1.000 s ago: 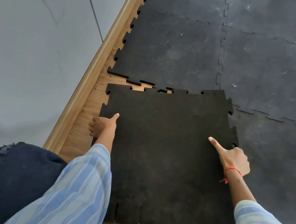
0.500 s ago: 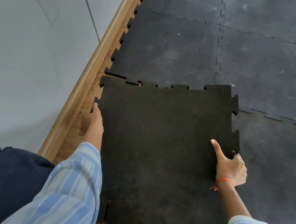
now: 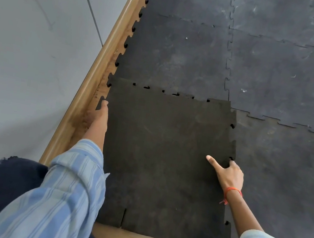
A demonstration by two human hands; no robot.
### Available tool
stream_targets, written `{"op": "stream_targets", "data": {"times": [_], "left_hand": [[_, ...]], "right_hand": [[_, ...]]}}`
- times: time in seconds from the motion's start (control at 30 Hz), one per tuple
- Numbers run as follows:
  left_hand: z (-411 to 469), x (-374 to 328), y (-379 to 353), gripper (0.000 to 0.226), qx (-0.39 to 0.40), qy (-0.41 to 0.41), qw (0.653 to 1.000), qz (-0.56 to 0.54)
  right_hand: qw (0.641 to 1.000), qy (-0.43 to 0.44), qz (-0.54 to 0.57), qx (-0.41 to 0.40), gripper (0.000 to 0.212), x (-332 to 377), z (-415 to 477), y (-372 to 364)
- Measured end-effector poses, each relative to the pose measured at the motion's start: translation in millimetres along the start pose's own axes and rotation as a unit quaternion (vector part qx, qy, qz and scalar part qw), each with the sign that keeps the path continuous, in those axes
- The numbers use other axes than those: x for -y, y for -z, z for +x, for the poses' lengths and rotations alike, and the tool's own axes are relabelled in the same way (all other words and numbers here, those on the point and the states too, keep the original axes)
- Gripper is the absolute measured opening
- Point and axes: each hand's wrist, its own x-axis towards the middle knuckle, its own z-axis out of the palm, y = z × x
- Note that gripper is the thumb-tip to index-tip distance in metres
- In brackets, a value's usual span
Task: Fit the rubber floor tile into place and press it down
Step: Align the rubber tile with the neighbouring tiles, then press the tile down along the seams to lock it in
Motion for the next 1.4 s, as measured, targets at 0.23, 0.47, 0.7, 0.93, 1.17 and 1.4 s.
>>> {"op": "stream_targets", "data": {"times": [0.23,0.47,0.7,0.93,1.17,1.4], "left_hand": [[-39,19,-33,0.100,-0.007,-0.099,0.964,0.245],[-71,56,-59,0.093,0.007,-0.241,0.894,0.378],[-105,78,-86,0.094,0.036,-0.330,0.848,0.414],[-102,85,-79,0.097,0.023,-0.356,0.819,0.449],[-99,91,-77,0.097,0.013,-0.359,0.815,0.454],[-97,86,-82,0.097,0.006,-0.335,0.832,0.443]], "right_hand": [[0.992,0.028,-0.074,-0.096,0.049,28,12,26],[0.997,0.055,-0.054,-0.007,0.064,9,19,2],[0.992,0.098,-0.035,0.066,0.087,12,38,-7],[0.993,0.098,-0.059,0.014,0.083,18,34,-14],[0.992,0.112,-0.059,0.008,0.082,7,28,-24],[0.989,0.140,-0.006,0.035,0.072,15,44,-20]]}}
